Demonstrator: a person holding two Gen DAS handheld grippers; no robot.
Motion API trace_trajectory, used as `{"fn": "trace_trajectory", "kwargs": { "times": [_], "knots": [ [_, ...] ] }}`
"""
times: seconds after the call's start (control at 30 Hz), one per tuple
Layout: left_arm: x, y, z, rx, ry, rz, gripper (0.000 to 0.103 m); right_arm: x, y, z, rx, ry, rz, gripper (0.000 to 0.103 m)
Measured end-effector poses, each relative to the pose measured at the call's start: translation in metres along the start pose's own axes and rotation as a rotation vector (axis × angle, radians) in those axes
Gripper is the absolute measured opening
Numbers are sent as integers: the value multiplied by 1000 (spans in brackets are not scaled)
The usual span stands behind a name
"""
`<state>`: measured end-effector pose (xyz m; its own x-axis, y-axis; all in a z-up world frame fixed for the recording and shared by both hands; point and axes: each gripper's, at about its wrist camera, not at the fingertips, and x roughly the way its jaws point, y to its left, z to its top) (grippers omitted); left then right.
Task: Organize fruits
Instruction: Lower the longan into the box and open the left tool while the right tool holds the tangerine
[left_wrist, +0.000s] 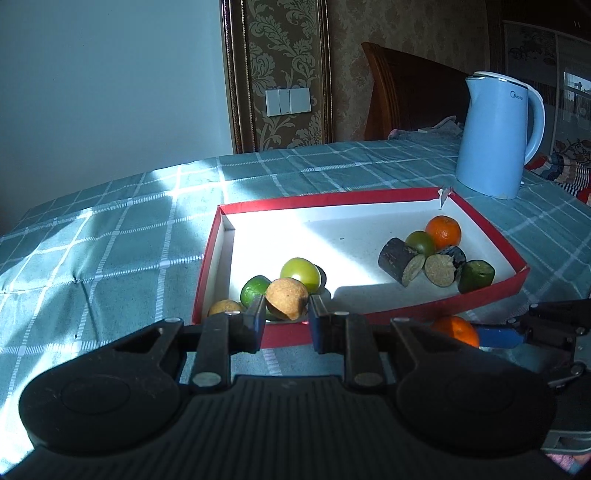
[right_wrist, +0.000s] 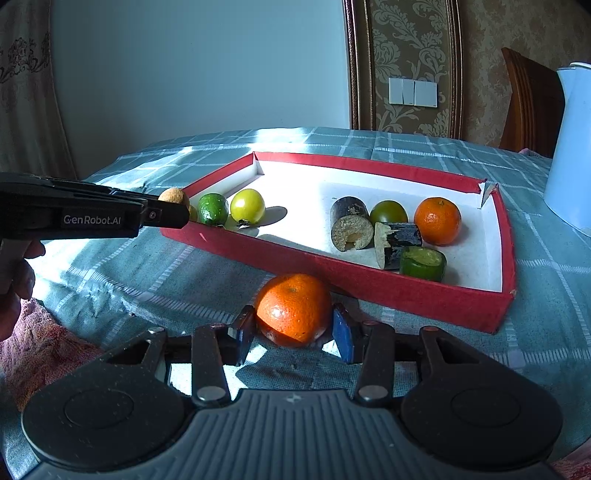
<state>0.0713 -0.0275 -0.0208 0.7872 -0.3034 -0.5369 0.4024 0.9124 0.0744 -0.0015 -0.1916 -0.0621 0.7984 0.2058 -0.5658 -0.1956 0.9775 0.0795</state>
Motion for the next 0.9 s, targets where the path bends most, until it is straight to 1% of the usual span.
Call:
{"fn": "trace_trajectory", "kwargs": {
  "times": [0.17,0.3,0.43,0.5,0.7,0.9],
  "knots": [
    [23,-9,18,15,10,5,22,0,-1,0,5,-1,4,43],
    [40,-13,31,5,13,22,22,0,0,0,2,-1,1,43],
    [60,-20,45,10,3,69,22,0,1,0,0,-1,-1,43],
    [73,-24,50,14,13,89,22,0,1,-1,-3,0,-2,43],
    [103,-26,55,-4,44,133,22,-1,2,-1,-7,0,-5,43],
    [120,-24,50,-10,74,154,22,0,2,-1,-6,0,-5,44]
  ]
}}
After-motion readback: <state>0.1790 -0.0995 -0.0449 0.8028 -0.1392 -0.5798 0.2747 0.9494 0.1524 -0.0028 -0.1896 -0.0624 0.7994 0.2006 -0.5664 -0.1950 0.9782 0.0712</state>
